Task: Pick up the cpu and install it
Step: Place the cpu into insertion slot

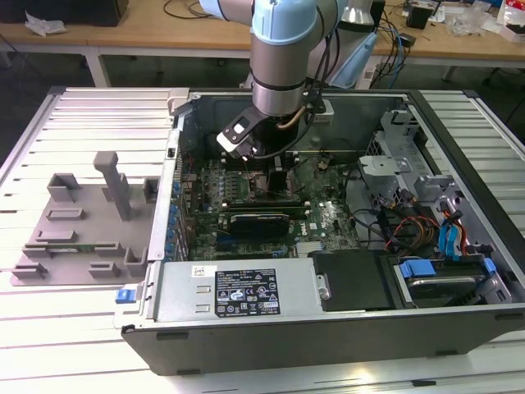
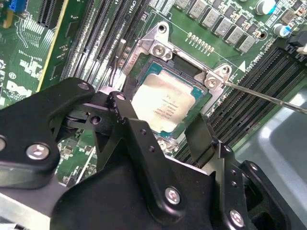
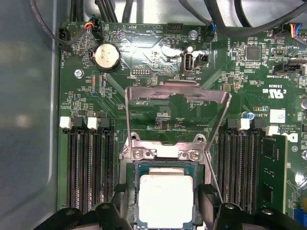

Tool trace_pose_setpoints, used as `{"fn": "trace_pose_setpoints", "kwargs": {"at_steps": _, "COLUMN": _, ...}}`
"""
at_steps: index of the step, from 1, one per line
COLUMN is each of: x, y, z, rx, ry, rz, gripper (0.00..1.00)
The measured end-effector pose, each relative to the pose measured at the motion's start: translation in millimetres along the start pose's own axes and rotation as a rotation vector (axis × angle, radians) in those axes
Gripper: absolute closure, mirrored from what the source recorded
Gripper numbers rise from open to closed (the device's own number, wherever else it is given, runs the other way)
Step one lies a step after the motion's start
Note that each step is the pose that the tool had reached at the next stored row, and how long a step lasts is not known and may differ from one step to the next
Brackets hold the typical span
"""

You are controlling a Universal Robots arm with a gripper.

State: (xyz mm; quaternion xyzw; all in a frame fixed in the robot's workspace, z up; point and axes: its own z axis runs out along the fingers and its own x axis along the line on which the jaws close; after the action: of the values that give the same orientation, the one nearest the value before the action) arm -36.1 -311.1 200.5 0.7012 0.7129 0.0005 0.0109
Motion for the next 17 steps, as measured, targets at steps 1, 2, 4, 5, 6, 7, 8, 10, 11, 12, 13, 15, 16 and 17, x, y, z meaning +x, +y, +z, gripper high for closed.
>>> {"fn": "trace_pose_setpoints", "kwargs": {"at_steps": 1, "x": 0.0, "y": 0.1, "z": -2.9, "rx": -0.0001, "ry": 0.0001, "rz": 0.0, "gripper": 0.31}}
{"fn": "trace_pose_setpoints", "kwargs": {"at_steps": 2, "x": -0.1, "y": 0.1, "z": -7.1, "rx": -0.0001, "ry": 0.0001, "rz": 0.0, "gripper": 0.31}}
{"fn": "trace_pose_setpoints", "kwargs": {"at_steps": 4, "x": 0.0, "y": 0.2, "z": -7.3, "rx": -0.0001, "ry": 0.0003, "rz": 0.0, "gripper": 0.31}}
{"fn": "trace_pose_setpoints", "kwargs": {"at_steps": 5, "x": 0.0, "y": 0.1, "z": -7.4, "rx": -0.0001, "ry": 0.0002, "rz": 0.0, "gripper": 0.31}}
{"fn": "trace_pose_setpoints", "kwargs": {"at_steps": 6, "x": 0.0, "y": 0.1, "z": -7.5, "rx": -0.0001, "ry": 0.0002, "rz": 0.0, "gripper": 0.39}}
{"fn": "trace_pose_setpoints", "kwargs": {"at_steps": 7, "x": 0.0, "y": 0.1, "z": -7.5, "rx": -0.0001, "ry": 0.0002, "rz": 0.0, "gripper": 0.45}}
{"fn": "trace_pose_setpoints", "kwargs": {"at_steps": 8, "x": 0.0, "y": 0.1, "z": -7.5, "rx": -0.0001, "ry": 0.0002, "rz": 0.0, "gripper": 0.52}}
{"fn": "trace_pose_setpoints", "kwargs": {"at_steps": 10, "x": 0.0, "y": 0.2, "z": -7.6, "rx": -0.0001, "ry": 0.0003, "rz": 0.0, "gripper": 0.58}}
{"fn": "trace_pose_setpoints", "kwargs": {"at_steps": 11, "x": 0.0, "y": 0.2, "z": -7.7, "rx": -0.0001, "ry": 0.0002, "rz": 0.0, "gripper": 0.7}}
{"fn": "trace_pose_setpoints", "kwargs": {"at_steps": 12, "x": 0.0, "y": 0.2, "z": -7.7, "rx": -0.0001, "ry": 0.0002, "rz": 0.0, "gripper": 0.76}}
{"fn": "trace_pose_setpoints", "kwargs": {"at_steps": 13, "x": 0.0, "y": 0.2, "z": -7.7, "rx": -0.0001, "ry": 0.0002, "rz": 0.0, "gripper": 0.76}}
{"fn": "trace_pose_setpoints", "kwargs": {"at_steps": 15, "x": 0.0, "y": 0.1, "z": -7.8, "rx": -0.0001, "ry": 0.0002, "rz": 0.0, "gripper": 0.89}}
{"fn": "trace_pose_setpoints", "kwargs": {"at_steps": 16, "x": -0.1, "y": 0.1, "z": -7.9, "rx": -0.0001, "ry": 0.0002, "rz": 0.0, "gripper": 0.89}}
{"fn": "trace_pose_setpoints", "kwargs": {"at_steps": 17, "x": -0.1, "y": 0.0, "z": -8.0, "rx": -0.0001, "ry": 0.0002, "rz": 0.0, "gripper": 0.89}}
